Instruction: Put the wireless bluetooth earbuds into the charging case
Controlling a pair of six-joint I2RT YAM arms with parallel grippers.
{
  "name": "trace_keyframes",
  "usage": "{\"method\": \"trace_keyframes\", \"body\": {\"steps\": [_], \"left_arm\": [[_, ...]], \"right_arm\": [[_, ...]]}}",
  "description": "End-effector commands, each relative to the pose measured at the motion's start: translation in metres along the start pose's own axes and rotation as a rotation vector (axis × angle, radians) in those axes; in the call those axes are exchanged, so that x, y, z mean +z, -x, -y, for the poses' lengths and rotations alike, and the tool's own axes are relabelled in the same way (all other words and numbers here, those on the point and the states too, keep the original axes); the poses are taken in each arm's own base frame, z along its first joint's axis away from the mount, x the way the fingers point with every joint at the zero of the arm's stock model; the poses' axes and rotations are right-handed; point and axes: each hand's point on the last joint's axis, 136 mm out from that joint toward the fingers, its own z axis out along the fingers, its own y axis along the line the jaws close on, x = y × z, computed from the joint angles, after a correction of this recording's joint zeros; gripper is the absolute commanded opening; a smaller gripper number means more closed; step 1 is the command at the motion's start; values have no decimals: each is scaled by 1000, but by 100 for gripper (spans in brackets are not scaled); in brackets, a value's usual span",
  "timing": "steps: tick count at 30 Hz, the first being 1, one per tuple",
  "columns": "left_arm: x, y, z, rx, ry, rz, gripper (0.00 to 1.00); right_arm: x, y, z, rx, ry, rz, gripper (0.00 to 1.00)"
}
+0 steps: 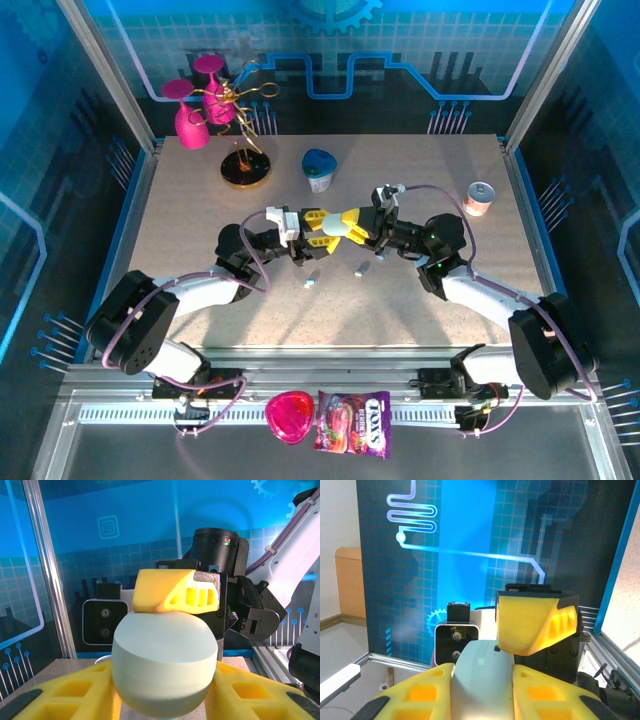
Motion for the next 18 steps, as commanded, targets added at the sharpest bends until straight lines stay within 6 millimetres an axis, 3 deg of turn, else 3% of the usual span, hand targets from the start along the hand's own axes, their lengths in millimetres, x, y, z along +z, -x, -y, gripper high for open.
{"method": "trace_keyframes", "body": {"steps": [1, 10, 13, 18], "left_arm": [[3, 12, 10, 48, -51, 25, 39], [2, 13, 11, 48, -56, 20, 37], [2, 12, 13, 45, -60, 15, 50], [2, 12, 13, 46, -60, 13, 49]], "right_arm": [[5, 2, -8, -37, 22, 7, 17], [5, 4, -2, -32, 0, 13, 19], [5, 4, -1, -33, -3, 13, 19], [5, 4, 0, -28, -3, 16, 19]]}}
